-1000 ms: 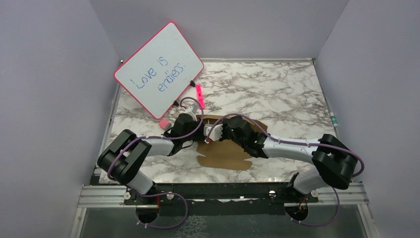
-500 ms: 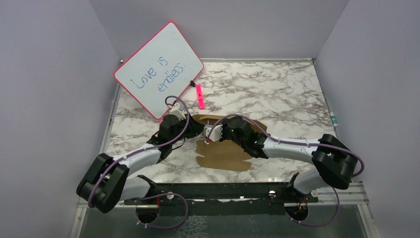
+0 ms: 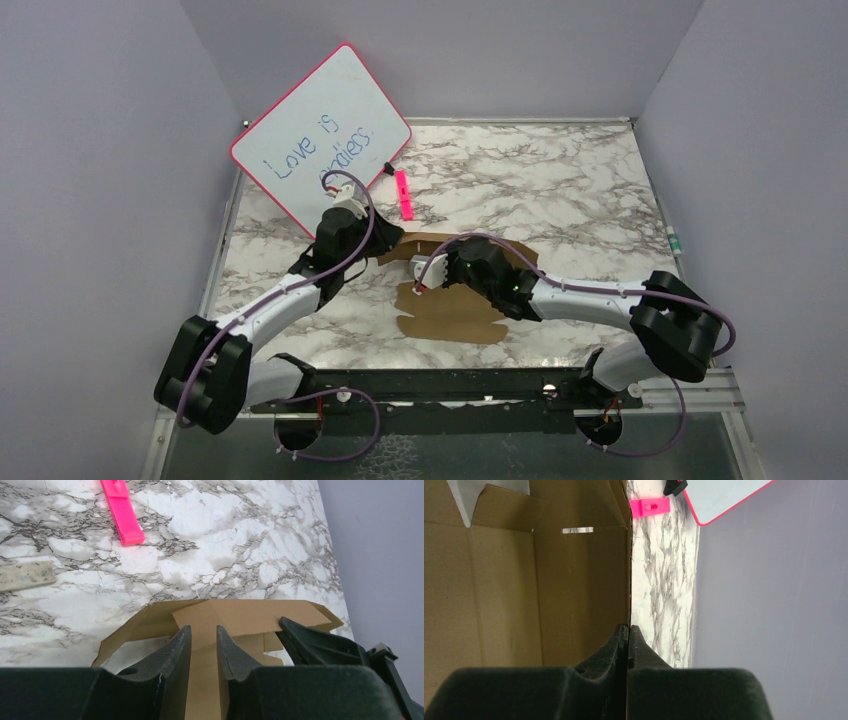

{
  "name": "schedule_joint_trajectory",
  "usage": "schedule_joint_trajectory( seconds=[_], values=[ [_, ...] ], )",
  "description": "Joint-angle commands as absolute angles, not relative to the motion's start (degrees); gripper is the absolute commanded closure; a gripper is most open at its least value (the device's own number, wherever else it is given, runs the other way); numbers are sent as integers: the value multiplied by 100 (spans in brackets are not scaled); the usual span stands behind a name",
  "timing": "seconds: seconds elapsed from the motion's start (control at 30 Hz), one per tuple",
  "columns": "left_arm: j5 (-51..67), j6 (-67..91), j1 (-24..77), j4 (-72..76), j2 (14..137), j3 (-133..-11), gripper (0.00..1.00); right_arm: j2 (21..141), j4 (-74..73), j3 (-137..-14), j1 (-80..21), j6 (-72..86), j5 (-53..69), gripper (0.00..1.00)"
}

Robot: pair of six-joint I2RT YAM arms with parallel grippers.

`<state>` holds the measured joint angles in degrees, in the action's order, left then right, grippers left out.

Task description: Fold the paper box

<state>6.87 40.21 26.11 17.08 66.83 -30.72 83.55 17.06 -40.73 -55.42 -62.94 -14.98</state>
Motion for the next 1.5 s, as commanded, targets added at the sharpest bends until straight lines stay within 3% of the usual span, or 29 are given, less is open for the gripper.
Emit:
schedule_joint_trajectory(
  seconds=[0.0,0.3,0.5,0.67,0.77,0.97,1.3,1.47],
  values=[
    [741,3819,2593,1496,7212,-3380,76,8201,1973,-4006,-5613,-6495,-1570,96],
    [1321,3803,2637,1629,7279,-3294,78,8380,2502,-4075,-5626,-6977,-1851,97],
    [573,3529,2614,1026,6807,-3344,77,8528,2739,-4085,-5625,-7367,-1950,97],
    [-366,3269,2385,308,6350,-3484,68,8507,2628,-4032,-5630,-7418,-1848,97],
    [-769,3265,2287,222,6194,-3402,54,8487,2567,-4015,-5625,-7427,-1826,97],
    [-377,2920,2115,989,6378,-3103,45,8430,2400,-4023,-5625,-7400,-1693,97],
    [152,2239,2031,2119,7019,-2778,46,8457,2228,-4093,-5624,-7391,-1564,97],
    [488,1941,2021,2399,7263,-2821,56,8467,2154,-4146,-5625,-7443,-1525,97]
  ],
)
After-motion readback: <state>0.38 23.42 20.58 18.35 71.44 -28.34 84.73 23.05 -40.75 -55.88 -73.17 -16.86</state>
